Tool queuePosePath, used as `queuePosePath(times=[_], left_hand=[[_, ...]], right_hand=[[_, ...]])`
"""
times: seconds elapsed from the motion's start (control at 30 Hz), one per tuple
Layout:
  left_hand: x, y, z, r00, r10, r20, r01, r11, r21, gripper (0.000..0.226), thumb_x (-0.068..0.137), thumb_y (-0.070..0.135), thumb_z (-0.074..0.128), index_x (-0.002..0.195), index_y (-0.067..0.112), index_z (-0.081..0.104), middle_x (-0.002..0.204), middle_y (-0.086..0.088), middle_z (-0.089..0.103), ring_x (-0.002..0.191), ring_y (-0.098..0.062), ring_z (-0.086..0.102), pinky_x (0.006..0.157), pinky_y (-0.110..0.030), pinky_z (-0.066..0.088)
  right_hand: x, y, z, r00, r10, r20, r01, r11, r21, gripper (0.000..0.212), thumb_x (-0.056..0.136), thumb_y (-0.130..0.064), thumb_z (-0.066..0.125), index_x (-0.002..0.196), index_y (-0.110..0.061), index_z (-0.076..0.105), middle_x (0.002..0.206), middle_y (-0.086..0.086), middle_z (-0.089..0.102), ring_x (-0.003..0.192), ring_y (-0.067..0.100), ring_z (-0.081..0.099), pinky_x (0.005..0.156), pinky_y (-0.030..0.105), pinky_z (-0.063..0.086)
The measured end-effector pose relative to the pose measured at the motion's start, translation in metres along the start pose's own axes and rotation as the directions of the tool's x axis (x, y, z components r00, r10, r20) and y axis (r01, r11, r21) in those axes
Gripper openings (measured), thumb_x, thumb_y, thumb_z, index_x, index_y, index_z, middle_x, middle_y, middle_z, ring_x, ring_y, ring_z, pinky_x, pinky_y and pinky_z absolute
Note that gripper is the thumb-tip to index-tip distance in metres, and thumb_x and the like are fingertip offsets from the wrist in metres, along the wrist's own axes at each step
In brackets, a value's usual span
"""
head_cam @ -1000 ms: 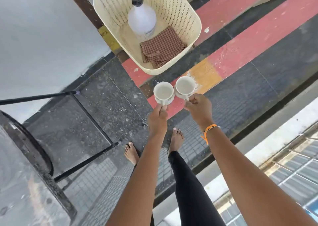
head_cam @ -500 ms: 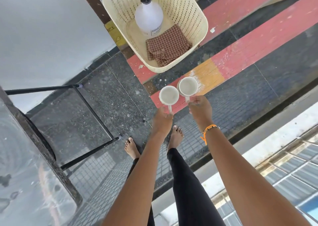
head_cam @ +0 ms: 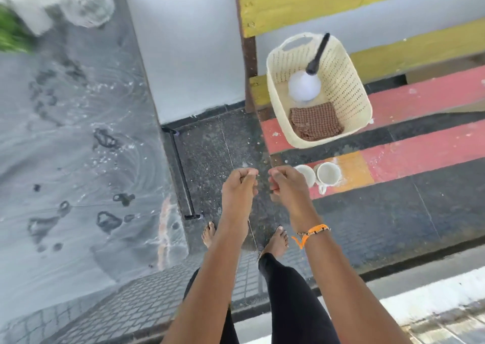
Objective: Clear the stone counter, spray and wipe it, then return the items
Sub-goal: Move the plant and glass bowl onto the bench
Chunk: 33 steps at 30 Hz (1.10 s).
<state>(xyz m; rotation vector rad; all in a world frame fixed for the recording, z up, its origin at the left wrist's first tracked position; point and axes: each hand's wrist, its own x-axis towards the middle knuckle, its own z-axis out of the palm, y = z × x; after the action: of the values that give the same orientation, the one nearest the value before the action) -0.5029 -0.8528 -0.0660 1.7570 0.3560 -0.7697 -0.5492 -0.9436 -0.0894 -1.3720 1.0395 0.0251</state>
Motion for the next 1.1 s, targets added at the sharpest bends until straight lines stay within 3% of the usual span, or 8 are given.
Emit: queuePosePath(times=[0.13, 0.37, 0.5, 0.6, 0.7, 0.77, 0.93, 1.1], left_hand=[[-0.010, 0.039, -0.065, 0.989, 0.099, -0.111, -0.122, 0.966, -0.227, 0.023, 0.091, 0.014, 0.052, 0.072, 0.023, 0.062, 0.063, 0.009, 0.053, 0.053, -0.002, 0.047, 0.060, -0.015, 0.043], [0.023, 0.093, -0.186, 0.947, 0.149, -0.284, -0.244, 0.910, -0.336, 0.022, 0.091, 0.009, 0.049, 0.073, 0.019, 0.054, 0.062, 0.003, 0.046, 0.055, -0.010, 0.040, 0.056, -0.019, 0.034], [0.061, 0.113, -0.252, 0.931, 0.117, -0.345, -0.258, 0.881, -0.396, 0.023, 0.093, 0.011, 0.049, 0.071, 0.019, 0.048, 0.059, 0.005, 0.044, 0.048, -0.005, 0.038, 0.053, -0.019, 0.033], [0.098, 0.128, -0.284, 0.942, 0.095, -0.321, -0.224, 0.891, -0.395, 0.022, 0.093, 0.011, 0.048, 0.073, 0.019, 0.047, 0.062, 0.002, 0.042, 0.051, -0.008, 0.036, 0.050, -0.018, 0.032], [0.137, 0.145, -0.305, 0.970, 0.042, -0.240, -0.136, 0.911, -0.389, 0.004, 0.095, 0.016, 0.047, 0.094, 0.016, 0.051, 0.071, 0.002, 0.049, 0.056, -0.009, 0.043, 0.054, -0.022, 0.042], [0.162, 0.156, -0.316, 0.972, 0.003, -0.235, -0.100, 0.911, -0.400, 0.015, 0.095, 0.018, 0.047, 0.109, 0.013, 0.049, 0.077, 0.002, 0.053, 0.059, -0.008, 0.048, 0.064, -0.030, 0.050], [0.203, 0.186, -0.328, 0.975, -0.016, -0.220, -0.106, 0.839, -0.534, 0.015, 0.098, 0.020, 0.041, 0.092, 0.010, 0.052, 0.070, -0.002, 0.059, 0.061, -0.011, 0.055, 0.062, -0.021, 0.045], [0.225, 0.212, -0.339, 0.984, -0.002, -0.176, -0.128, 0.677, -0.724, 0.026, 0.096, 0.030, 0.045, 0.083, 0.008, 0.054, 0.077, -0.005, 0.060, 0.067, -0.012, 0.058, 0.061, -0.020, 0.049]], right_hand=[[-0.016, -0.053, 0.059, 0.979, -0.134, 0.153, 0.140, 0.990, -0.030, 0.016, 0.090, -0.015, 0.052, 0.077, -0.018, 0.060, 0.068, -0.007, 0.058, 0.063, 0.007, 0.053, 0.064, 0.022, 0.045], [-0.017, -0.119, 0.177, 0.928, -0.239, 0.286, 0.266, 0.962, -0.058, 0.018, 0.090, -0.015, 0.052, 0.075, -0.022, 0.061, 0.069, -0.007, 0.061, 0.061, 0.003, 0.054, 0.054, 0.007, 0.045], [0.000, -0.151, 0.247, 0.904, -0.295, 0.308, 0.352, 0.924, -0.147, 0.019, 0.087, -0.015, 0.053, 0.072, -0.023, 0.060, 0.068, -0.007, 0.059, 0.064, 0.007, 0.053, 0.067, 0.023, 0.043], [0.024, -0.177, 0.291, 0.865, -0.425, 0.266, 0.493, 0.814, -0.305, 0.014, 0.088, -0.016, 0.052, 0.084, -0.020, 0.064, 0.076, -0.011, 0.061, 0.076, 0.009, 0.056, 0.074, 0.023, 0.039], [0.047, -0.198, 0.328, 0.774, -0.564, 0.287, 0.630, 0.638, -0.444, 0.027, 0.089, -0.009, 0.047, 0.112, -0.010, 0.061, 0.115, 0.005, 0.061, 0.110, 0.019, 0.056, 0.094, 0.029, 0.041], [0.060, -0.205, 0.349, 0.724, -0.599, 0.343, 0.672, 0.499, -0.546, 0.038, 0.089, -0.008, 0.046, 0.127, -0.007, 0.051, 0.132, 0.011, 0.051, 0.126, 0.025, 0.044, 0.106, 0.035, 0.035], [0.086, -0.213, 0.371, 0.712, -0.558, 0.426, 0.654, 0.306, -0.692, 0.059, 0.093, -0.009, 0.041, 0.148, -0.005, 0.018, 0.157, 0.010, 0.016, 0.147, 0.025, 0.009, 0.120, 0.037, 0.009], [0.109, -0.233, 0.375, 0.732, -0.533, 0.424, 0.610, 0.237, -0.756, 0.062, 0.095, -0.012, 0.038, 0.149, -0.007, 0.007, 0.159, 0.009, 0.006, 0.147, 0.026, -0.001, 0.119, 0.042, 0.002]])
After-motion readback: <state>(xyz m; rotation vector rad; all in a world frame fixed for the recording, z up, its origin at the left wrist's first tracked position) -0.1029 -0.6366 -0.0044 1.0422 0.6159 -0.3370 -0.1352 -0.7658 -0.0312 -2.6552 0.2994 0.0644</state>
